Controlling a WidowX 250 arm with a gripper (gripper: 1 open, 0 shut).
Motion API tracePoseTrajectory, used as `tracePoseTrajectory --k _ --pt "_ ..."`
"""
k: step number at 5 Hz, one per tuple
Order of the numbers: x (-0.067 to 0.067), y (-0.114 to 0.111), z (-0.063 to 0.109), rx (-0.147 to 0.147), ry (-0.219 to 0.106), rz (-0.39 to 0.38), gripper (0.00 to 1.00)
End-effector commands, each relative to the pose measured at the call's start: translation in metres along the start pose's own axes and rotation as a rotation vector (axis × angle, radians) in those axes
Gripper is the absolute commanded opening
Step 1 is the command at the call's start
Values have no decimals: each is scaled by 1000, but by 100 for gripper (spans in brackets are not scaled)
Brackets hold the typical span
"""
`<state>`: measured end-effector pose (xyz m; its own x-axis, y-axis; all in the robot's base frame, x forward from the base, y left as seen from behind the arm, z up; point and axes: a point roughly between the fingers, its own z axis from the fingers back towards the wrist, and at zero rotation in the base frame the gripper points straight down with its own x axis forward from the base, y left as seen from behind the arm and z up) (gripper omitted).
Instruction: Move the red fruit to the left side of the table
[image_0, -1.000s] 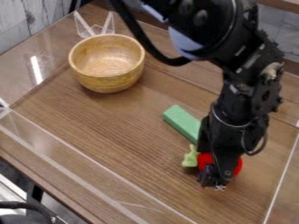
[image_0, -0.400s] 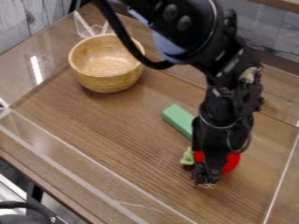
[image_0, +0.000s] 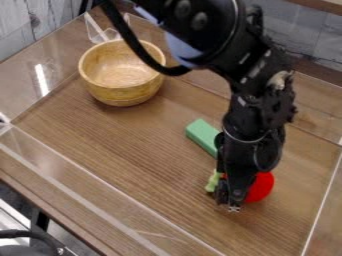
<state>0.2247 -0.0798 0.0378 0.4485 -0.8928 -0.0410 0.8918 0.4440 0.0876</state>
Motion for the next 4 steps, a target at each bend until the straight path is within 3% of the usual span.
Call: tracePoseTrajectory --k 1,4 --pt "7 1 14 30 -26 -64 100" --pt "15 -10 2 45 -22 -180 100"
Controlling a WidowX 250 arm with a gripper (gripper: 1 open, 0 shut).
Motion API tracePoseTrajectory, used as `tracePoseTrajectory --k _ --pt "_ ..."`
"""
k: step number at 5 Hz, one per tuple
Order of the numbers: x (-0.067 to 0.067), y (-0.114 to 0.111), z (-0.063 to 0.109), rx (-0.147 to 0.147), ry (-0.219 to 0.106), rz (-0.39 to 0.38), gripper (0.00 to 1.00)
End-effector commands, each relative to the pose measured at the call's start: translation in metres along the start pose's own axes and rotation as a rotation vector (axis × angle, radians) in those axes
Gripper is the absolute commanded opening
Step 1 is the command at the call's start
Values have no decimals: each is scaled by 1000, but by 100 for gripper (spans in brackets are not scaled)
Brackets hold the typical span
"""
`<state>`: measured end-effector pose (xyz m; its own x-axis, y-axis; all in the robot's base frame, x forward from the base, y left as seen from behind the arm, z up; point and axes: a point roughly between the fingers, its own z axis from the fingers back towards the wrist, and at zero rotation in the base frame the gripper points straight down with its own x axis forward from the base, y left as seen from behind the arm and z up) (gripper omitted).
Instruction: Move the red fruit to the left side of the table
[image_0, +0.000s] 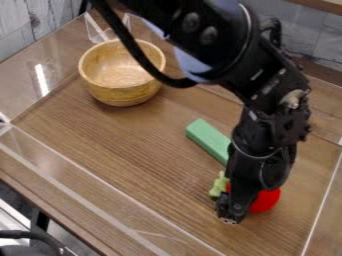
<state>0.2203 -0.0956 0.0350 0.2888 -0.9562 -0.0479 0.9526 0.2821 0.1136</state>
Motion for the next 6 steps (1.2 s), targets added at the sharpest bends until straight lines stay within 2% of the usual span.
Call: tracePoseTrajectory --k 1,4,5,6 --pt "-6 7 -5 12 -13 -39 0" --pt "0 7 15 54 11 121 0" --pt "-5 9 32 66 17 155 0" --pt "-12 18 68 119 35 232 0"
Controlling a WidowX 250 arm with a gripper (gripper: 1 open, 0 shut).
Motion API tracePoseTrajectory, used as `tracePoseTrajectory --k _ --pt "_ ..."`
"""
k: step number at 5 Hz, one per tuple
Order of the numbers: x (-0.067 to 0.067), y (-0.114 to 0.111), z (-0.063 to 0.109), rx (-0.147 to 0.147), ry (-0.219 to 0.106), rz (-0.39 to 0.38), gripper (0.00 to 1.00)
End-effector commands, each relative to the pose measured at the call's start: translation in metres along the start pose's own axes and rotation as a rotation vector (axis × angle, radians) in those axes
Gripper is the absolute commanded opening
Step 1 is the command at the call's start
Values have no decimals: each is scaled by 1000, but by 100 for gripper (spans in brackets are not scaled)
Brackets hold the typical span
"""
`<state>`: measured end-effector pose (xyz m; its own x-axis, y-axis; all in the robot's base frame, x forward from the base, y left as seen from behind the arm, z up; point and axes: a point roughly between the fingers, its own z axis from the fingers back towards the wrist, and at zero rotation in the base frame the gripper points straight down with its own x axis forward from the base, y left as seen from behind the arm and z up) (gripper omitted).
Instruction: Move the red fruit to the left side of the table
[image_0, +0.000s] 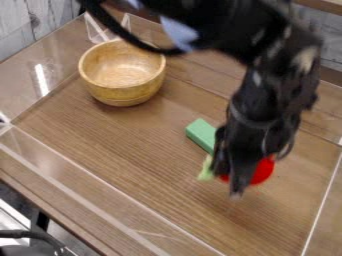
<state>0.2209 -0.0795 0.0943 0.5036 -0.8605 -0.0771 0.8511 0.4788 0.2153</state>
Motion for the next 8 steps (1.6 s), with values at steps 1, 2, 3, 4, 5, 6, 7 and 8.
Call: tracePoseTrajectory --k 1,2,3,4,5,6,7,8 --pt "-1 20 32 80 -7 139 0" --pt "-3 24 54 128 1 221 0" --pt "-15 33 75 174 -8 269 0" --pt "-39 50 86 211 14 382 0" --pt "-80 78 83 219 54 503 0" --pt "-97 86 88 208 36 545 0" --pt "-84 77 85 185 29 604 0" --pt "-71 67 83 164 26 646 0"
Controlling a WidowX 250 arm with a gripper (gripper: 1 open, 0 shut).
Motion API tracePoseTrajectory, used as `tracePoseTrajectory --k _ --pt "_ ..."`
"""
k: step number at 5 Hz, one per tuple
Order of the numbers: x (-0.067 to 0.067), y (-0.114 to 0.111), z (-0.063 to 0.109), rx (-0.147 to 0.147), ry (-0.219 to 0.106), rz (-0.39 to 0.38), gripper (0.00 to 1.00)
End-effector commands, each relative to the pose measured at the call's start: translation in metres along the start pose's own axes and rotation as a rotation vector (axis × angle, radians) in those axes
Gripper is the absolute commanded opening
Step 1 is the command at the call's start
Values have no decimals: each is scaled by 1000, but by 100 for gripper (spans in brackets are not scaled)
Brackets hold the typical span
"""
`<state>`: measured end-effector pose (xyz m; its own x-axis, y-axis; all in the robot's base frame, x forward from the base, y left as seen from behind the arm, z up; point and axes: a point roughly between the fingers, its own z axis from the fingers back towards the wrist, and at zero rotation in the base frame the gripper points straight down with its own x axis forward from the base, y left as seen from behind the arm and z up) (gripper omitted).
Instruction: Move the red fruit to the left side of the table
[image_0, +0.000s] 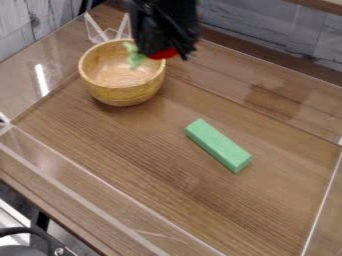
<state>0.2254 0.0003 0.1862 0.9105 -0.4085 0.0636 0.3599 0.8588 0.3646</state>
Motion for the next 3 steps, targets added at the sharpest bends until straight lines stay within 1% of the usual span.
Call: tracePoseTrajectory --k 1,2,3 --pt "-1 4 8 -11 -24 67 0" --pt "-5 9 8 -21 -20 110 0" --pt "-1 10 17 -27 -10 167 0"
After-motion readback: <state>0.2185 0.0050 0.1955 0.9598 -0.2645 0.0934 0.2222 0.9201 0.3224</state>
